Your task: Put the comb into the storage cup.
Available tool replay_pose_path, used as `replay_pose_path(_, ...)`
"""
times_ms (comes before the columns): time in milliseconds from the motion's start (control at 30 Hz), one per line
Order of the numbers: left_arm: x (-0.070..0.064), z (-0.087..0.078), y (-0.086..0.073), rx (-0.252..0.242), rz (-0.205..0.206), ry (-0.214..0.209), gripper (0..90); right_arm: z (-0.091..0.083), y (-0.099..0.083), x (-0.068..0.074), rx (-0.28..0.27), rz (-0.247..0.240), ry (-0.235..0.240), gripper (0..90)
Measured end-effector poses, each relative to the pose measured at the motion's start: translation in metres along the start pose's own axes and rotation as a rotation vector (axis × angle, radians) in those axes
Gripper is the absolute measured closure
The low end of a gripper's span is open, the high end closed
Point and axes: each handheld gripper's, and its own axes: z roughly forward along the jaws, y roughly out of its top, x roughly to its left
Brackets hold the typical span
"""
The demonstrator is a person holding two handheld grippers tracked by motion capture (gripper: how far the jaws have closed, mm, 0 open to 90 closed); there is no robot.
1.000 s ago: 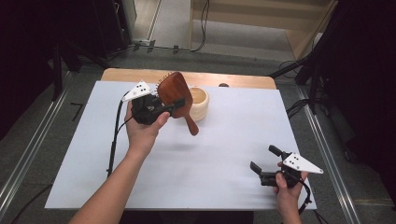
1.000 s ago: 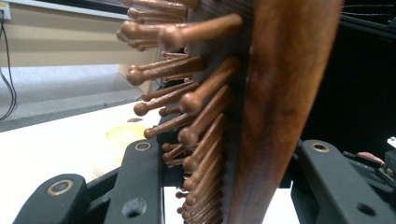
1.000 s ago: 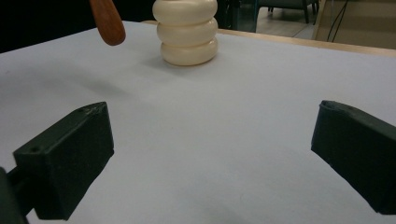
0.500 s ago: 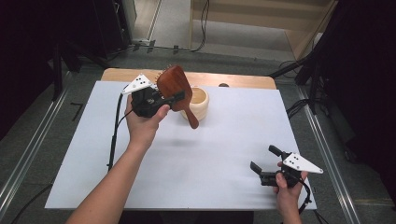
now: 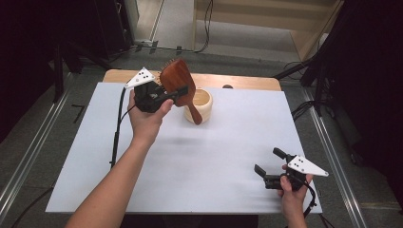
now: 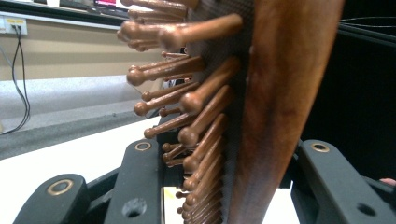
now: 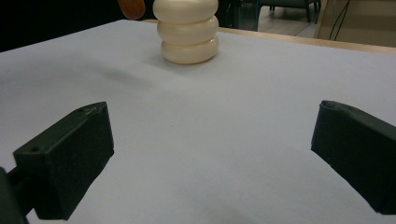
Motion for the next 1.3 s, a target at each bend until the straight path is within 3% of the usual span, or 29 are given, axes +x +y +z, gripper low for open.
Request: replay_pose_path(1300,0.017,0.019,0.023,-0.041,0.020,0.051,58.7,0.001,-0.001,-0.001,-0.005,0.003,0.016,0.0)
